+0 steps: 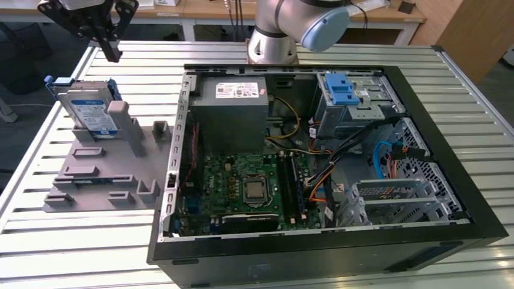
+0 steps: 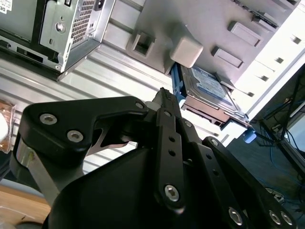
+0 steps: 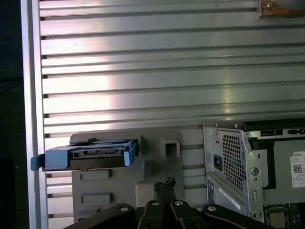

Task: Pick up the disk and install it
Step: 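Reach for the disk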

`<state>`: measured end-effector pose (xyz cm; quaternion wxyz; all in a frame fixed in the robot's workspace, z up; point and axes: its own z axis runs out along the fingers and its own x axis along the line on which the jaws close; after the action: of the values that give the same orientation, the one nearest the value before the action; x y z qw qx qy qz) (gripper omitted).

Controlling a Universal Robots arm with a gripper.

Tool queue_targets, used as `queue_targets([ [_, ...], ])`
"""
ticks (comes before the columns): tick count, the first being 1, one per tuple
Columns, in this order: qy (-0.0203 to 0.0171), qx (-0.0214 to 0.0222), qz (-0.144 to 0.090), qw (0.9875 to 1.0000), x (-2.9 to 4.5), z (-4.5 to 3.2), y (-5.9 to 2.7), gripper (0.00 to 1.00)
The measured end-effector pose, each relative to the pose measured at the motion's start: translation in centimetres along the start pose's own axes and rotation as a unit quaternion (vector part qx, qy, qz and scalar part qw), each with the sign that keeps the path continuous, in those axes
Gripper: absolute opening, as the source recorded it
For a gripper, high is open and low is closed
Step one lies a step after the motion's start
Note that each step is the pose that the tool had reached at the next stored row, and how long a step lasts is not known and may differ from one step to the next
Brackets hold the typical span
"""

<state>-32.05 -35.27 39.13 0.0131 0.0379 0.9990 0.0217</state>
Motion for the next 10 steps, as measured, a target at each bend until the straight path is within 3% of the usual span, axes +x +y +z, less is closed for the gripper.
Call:
queue_targets([
  [10,0.0,0.0,0.0,1.0,1.29,0.03,0.14,0.11],
])
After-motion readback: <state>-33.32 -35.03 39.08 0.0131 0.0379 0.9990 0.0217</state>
